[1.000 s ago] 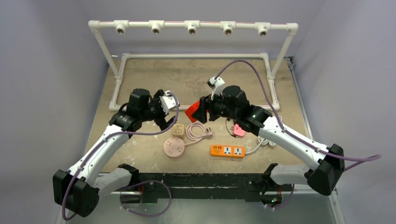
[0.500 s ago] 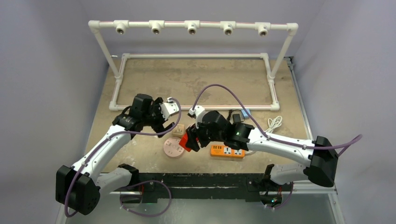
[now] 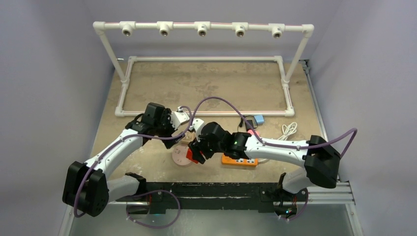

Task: Insert the plug
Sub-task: Insert the plug into the socket.

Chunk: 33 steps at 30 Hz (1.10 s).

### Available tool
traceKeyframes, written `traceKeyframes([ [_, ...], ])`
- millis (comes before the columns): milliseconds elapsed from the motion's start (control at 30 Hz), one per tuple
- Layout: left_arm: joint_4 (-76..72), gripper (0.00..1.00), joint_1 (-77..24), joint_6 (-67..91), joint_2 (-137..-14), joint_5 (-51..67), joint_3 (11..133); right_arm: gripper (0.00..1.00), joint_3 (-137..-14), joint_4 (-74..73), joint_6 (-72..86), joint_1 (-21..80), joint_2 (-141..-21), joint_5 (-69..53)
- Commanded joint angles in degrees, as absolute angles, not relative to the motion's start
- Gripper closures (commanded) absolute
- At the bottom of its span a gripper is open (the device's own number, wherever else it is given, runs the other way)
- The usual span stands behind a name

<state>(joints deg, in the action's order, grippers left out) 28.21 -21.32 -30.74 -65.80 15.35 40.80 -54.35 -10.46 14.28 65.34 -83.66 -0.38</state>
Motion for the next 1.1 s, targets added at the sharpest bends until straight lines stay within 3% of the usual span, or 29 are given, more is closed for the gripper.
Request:
traceKeyframes([
  [0,25.0,0.01,-20.9,-27.8,-68.1,15.1,41.1,1.00,-57.9,-5.7,9.6,65.8,-84.3,0.9],
  [400,26.7,0.01,-18.2,-30.9,-75.4,17.2,43.3,1.00,-59.0,-2.4,7.1,67.5,-87.4,1.0],
  [1067,28.5,0.01,-12.2,-27.6,-74.4,21.8,44.3,1.00,-59.7,-3.4,6.9,70.1,-90.5,8.3],
])
